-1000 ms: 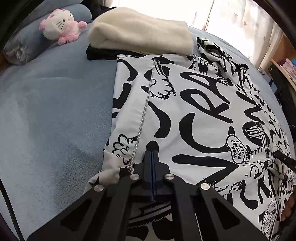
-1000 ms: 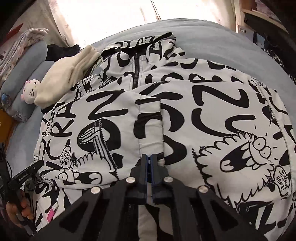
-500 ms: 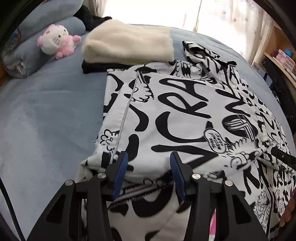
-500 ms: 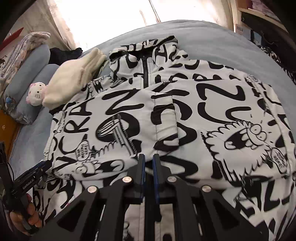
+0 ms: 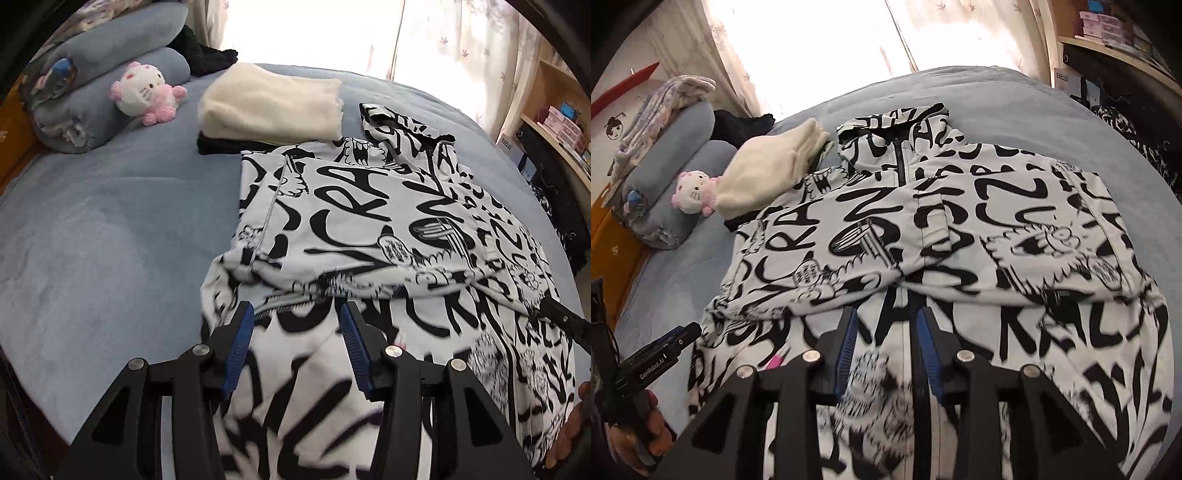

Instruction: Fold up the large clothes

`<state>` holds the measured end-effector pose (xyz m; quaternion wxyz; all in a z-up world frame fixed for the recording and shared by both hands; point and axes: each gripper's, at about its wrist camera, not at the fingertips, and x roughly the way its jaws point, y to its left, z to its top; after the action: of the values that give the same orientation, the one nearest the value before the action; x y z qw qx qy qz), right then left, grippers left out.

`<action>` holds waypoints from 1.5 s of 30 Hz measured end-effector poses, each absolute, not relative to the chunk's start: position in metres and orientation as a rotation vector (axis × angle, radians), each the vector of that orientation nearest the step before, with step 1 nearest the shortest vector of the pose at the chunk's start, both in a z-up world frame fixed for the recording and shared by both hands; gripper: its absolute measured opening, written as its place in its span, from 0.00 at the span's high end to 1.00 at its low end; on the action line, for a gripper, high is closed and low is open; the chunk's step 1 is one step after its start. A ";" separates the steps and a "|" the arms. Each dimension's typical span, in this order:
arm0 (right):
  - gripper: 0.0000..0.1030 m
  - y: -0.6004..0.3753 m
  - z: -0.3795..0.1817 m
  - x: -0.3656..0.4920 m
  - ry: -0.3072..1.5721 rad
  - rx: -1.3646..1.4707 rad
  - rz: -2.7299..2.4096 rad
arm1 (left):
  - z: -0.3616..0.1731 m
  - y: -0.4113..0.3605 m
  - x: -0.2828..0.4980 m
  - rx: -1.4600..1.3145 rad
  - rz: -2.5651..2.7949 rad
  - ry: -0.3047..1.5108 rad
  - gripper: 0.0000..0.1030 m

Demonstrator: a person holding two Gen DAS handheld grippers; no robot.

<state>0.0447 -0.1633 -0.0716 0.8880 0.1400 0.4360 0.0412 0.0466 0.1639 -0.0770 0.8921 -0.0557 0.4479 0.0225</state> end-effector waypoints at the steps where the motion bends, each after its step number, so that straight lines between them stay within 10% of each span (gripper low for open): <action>1: 0.67 -0.163 -0.070 0.039 0.905 0.293 0.088 | -0.074 0.164 0.037 -0.111 0.050 0.926 0.54; 17: 0.67 -0.183 -0.057 -0.074 0.864 0.307 0.084 | -0.048 0.162 -0.074 -0.059 0.032 0.840 0.38; 21: 0.54 -0.206 -0.052 -0.100 0.866 0.313 0.070 | -0.049 0.171 -0.095 -0.059 -0.003 0.839 0.28; 45: 0.49 -0.330 -0.133 -0.138 1.048 0.425 -0.061 | -0.157 0.214 -0.082 -0.282 -0.119 1.065 0.16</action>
<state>-0.1377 -0.3298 -0.1334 0.8438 0.2014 0.4966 -0.0290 -0.0821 0.2138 -0.1570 0.8504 -0.1340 0.5056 -0.0566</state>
